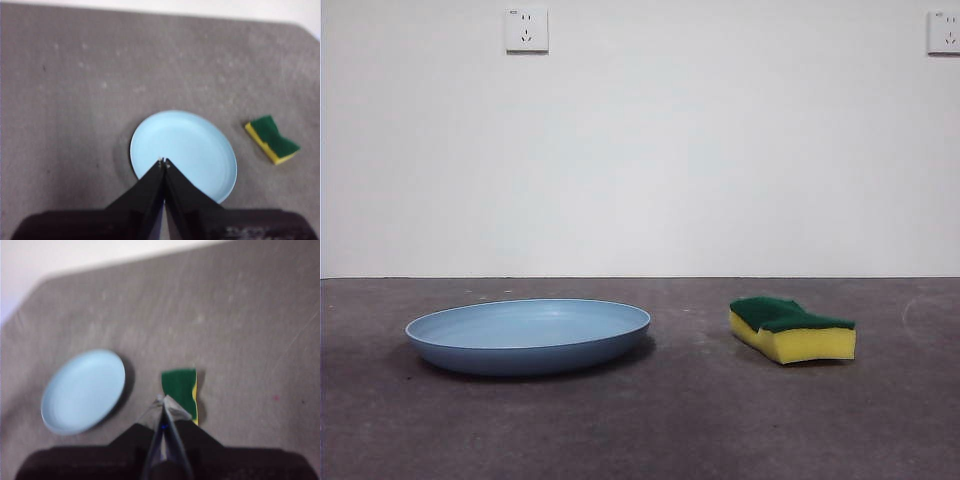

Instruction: Pick up the plate,pick up the cloth,clean the plate with the cloth

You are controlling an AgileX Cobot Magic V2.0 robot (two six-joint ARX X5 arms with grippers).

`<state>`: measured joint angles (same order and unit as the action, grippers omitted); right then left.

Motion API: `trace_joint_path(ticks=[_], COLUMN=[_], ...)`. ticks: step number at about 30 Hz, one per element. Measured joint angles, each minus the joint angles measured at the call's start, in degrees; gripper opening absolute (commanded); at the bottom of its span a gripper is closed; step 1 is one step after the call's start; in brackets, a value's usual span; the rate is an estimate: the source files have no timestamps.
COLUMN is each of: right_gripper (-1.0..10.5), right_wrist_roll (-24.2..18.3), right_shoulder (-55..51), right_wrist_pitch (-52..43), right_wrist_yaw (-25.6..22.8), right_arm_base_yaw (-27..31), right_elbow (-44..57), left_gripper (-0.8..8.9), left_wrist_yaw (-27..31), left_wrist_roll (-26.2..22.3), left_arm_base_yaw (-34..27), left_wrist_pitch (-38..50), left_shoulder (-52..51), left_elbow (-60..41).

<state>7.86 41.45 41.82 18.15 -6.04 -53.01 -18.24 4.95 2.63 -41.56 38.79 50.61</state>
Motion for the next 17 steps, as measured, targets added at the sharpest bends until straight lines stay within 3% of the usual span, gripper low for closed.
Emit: trace_joint_path(ticks=[1,5,6,8,13,17], right_gripper=[0.4,3.6,4.3,5.2,5.0,5.0], right_wrist_roll=[-0.98,-4.09,-4.35,-4.72,-4.92,-4.92], right_shoulder=[1.62,7.26,8.02,9.31,10.71,10.71], right_wrist_pitch=[1.33,3.39,3.39,3.41,3.54,3.54], right_wrist_yaw=[0.15,1.22,1.22,1.22,1.22,1.22], right_arm_base_yaw=[0.00,0.00,0.00,0.00,0.00,0.00], right_elbow=[-1.36,-5.09,-5.49,-5.99,-6.03,-6.03], left_gripper=[0.56,4.12,4.40,4.40,4.40,4.40], left_wrist_yaw=[-0.02,-2.34,-2.95,-3.85,-4.02,-3.30], left_wrist_roll=[-0.37,-1.09,-1.14,-1.36,-1.46,-1.51], left_arm_base_yaw=[0.00,0.00,0.00,0.00,0.00,0.31], left_wrist_pitch=[-1.01,-1.95,-1.97,-2.25,-1.81,0.50], left_shoulder=[1.25,6.08,6.73,8.09,14.40,25.07], left_elbow=[1.09,3.41,3.41,3.41,3.52,8.28])
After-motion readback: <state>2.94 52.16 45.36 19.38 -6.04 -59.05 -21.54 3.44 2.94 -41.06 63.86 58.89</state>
